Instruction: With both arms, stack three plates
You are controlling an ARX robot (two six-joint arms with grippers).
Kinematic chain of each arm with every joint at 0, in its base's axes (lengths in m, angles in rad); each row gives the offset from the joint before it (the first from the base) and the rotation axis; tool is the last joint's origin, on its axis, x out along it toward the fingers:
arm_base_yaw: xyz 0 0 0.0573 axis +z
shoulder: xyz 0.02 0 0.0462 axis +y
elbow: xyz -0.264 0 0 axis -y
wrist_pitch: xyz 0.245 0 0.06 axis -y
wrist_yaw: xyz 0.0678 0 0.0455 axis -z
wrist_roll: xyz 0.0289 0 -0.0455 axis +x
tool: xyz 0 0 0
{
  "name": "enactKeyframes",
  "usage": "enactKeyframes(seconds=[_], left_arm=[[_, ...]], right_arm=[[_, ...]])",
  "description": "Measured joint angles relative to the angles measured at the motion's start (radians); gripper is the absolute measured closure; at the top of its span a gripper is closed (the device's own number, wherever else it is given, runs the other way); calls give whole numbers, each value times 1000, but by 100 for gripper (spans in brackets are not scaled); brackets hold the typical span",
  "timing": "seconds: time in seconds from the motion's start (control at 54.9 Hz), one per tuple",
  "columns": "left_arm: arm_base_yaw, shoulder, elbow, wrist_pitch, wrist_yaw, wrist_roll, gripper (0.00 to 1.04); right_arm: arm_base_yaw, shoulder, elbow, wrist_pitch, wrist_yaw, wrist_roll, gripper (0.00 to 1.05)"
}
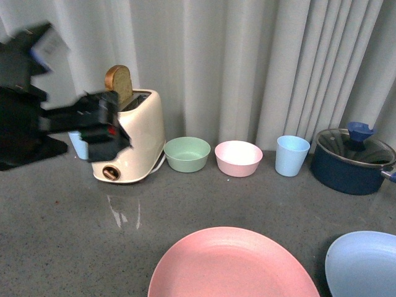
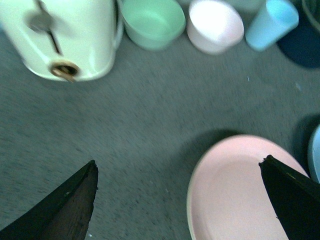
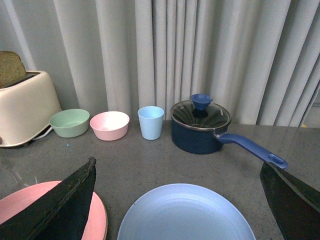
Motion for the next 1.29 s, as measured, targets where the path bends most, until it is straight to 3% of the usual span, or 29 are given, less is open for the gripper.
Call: enactKeyframes(seconds=[0.055, 0.273, 0.291, 0.328, 0.382, 0.455, 0.728, 0.928, 1.001, 1.128, 1.292], left_arm=[[13, -94, -76, 63, -50, -6, 7], [8, -142, -138, 104, -83, 3, 8], [2, -130, -185, 250, -174, 32, 15], [2, -126, -269, 462, -266, 85, 23], [23, -158, -377, 684, -286, 121, 38], [51, -231, -448, 753, -275, 142, 54], [106, -402, -612, 738, -211, 153, 102], [140, -533, -689, 680, -182, 160, 101], [190, -590, -713, 649, -112, 162, 101], [216, -663, -777, 652, -109, 161, 101], [217, -782, -790, 548, -106, 162, 101]], right_arm=[[0, 0, 0, 0, 0, 0, 7], [0, 0, 0, 0, 0, 0, 7], [0, 0, 0, 0, 0, 0, 7], [0, 0, 0, 0, 0, 0, 7], [0, 0, 0, 0, 0, 0, 7], [0, 0, 0, 0, 0, 0, 7], [0, 0, 0, 0, 0, 0, 7], [0, 0, 0, 0, 0, 0, 7], [0, 0, 0, 0, 0, 0, 7], [0, 0, 0, 0, 0, 0, 7], [0, 0, 0, 0, 0, 0, 7]])
